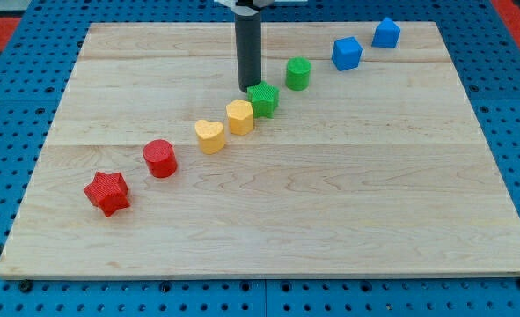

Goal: Point your arm at the green circle

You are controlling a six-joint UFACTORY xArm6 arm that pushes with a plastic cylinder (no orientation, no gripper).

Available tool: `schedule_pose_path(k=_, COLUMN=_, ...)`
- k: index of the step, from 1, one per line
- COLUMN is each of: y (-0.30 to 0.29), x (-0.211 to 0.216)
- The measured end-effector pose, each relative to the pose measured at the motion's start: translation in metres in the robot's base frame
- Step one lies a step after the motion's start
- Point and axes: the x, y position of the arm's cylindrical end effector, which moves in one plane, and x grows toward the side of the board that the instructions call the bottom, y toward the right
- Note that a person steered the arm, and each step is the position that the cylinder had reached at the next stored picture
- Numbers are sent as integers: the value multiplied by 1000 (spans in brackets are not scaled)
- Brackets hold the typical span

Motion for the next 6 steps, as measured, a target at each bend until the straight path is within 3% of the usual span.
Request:
schedule_pose_path(k=3, y=-4, x=-5)
schedule_pose_path(k=5, y=-119, x=-44)
schedule_pose_path(k=6, y=-160, x=-19)
